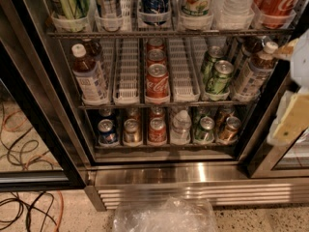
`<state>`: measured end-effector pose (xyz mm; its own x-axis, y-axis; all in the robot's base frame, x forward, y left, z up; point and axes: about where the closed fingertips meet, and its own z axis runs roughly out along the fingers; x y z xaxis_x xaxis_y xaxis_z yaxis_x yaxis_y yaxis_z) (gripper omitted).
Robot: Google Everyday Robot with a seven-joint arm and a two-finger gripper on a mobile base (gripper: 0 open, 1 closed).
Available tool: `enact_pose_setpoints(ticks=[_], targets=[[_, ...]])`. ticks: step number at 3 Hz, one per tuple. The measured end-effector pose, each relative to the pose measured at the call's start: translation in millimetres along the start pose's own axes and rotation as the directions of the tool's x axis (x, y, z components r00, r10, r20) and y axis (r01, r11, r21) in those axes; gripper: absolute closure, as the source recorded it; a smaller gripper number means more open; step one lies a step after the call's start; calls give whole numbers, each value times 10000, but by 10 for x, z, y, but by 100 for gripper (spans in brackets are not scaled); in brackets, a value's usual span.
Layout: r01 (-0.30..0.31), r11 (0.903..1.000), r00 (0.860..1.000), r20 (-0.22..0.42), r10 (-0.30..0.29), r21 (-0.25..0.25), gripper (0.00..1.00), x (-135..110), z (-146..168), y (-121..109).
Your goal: Pick blue plastic bottle from middle shelf of fridge
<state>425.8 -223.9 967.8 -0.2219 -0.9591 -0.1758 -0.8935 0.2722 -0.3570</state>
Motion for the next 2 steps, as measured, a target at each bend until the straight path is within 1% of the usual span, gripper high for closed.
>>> enact_pose_setpoints(ticks=[1,2], targets=[[-128,9971,9992,-371,156,751,0,280,593,239],[-75,9975,9995,-296,96,704,0,256,596,246]])
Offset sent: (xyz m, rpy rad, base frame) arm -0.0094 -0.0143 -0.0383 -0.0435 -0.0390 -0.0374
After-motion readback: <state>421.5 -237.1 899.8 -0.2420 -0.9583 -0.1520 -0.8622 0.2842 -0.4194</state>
